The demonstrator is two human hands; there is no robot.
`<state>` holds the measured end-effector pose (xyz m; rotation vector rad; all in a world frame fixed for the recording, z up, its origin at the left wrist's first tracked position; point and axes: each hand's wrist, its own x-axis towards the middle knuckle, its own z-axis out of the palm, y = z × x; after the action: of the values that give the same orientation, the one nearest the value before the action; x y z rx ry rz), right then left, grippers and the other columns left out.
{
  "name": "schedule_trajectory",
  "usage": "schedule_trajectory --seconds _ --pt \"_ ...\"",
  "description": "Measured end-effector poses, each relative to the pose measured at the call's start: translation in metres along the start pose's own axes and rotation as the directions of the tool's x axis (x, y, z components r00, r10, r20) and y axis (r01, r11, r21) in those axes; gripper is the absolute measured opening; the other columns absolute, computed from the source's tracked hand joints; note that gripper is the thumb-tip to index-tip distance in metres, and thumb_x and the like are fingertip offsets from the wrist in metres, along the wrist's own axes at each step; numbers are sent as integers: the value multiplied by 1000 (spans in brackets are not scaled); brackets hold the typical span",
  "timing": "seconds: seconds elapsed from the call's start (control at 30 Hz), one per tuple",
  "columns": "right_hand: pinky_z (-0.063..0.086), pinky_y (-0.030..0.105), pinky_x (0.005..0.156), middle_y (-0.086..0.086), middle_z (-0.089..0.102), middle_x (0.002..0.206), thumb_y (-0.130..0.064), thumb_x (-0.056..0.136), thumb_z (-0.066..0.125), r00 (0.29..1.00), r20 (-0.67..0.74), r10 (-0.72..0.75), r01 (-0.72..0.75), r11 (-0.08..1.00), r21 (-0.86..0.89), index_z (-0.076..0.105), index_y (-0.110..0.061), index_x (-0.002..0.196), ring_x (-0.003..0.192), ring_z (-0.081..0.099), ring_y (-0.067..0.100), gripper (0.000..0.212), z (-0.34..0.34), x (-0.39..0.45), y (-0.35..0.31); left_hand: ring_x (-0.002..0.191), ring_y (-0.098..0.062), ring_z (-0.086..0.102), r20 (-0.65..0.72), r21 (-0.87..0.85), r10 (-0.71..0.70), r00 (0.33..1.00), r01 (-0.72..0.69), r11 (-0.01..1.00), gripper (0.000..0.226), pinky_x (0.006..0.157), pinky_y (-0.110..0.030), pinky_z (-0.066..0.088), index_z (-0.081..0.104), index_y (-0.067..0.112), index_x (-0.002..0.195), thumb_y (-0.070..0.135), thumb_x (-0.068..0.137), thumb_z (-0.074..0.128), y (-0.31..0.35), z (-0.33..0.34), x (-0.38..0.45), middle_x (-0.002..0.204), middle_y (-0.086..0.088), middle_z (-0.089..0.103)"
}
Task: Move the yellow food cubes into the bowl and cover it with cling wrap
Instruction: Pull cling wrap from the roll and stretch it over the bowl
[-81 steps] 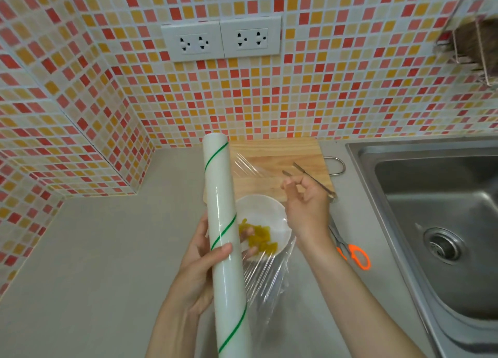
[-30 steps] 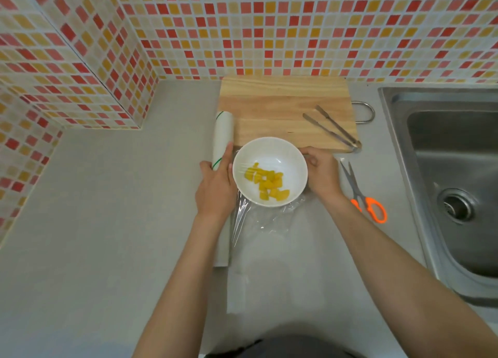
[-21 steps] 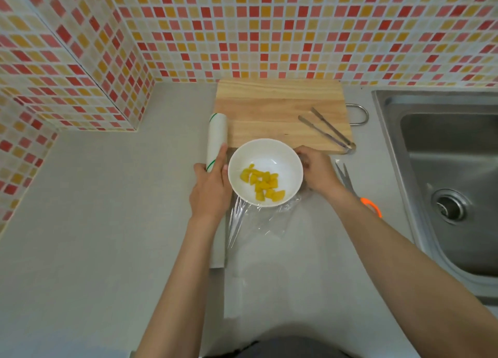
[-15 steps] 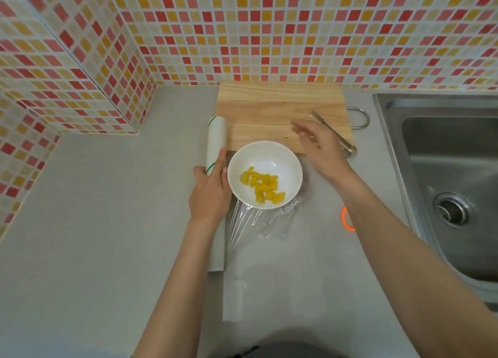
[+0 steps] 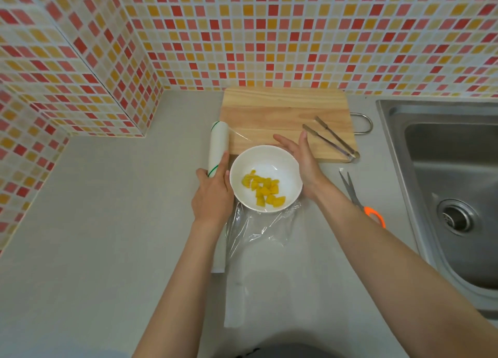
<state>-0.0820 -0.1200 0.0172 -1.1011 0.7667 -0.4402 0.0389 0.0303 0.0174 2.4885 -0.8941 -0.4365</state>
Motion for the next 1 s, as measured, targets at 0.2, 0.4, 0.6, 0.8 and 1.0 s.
schedule_trajectory --seconds 0.2,0.4,0.6,0.8,1.0 --pt "38 46 107 12 61 121 -60 91 10 958 -282 -56 92 989 115 52 -12 124 115 57 26 72 -10 -18 4 69 -31 45 11 11 19 1000 -19 1000 45 72 -36 37 21 50 142 43 98 22 7 1 -11 117 -9 35" --pt "28 13 107 -6 43 142 -59 88 21 758 -514 -402 398 909 -124 36 -31 138 132 38 0 59 -1 -72 14 68 -30 43 -4 11 31 1000 -31 999 45 70 -35 35 19 51 142 43 98 23 13 9 -18 116 -8 34" --pt "25 25 113 8 26 153 -37 92 25 617 -631 -471 423 874 -239 17 -17 144 139 27 10 57 39 -76 32 65 -30 44 -10 22 38 999 -37 999 45 69 -35 37 19 51 142 42 98 23 20 16 -19 113 -8 33" --pt "39 9 91 8 52 132 -42 90 26 569 -732 -374 399 904 -151 35 -19 138 118 50 12 53 39 -68 32 66 -30 45 -22 -4 25 999 -25 1000 45 70 -35 37 20 50 143 42 98 22 22 17 -21 114 -8 33" --pt "7 32 117 -1 18 154 -61 74 52 828 -321 -459 201 778 -595 8 -19 146 144 9 15 95 9 -75 38 69 -30 48 -12 -50 22 1000 -22 998 46 71 -35 37 18 51 143 43 98 21 22 16 -19 109 -4 31"
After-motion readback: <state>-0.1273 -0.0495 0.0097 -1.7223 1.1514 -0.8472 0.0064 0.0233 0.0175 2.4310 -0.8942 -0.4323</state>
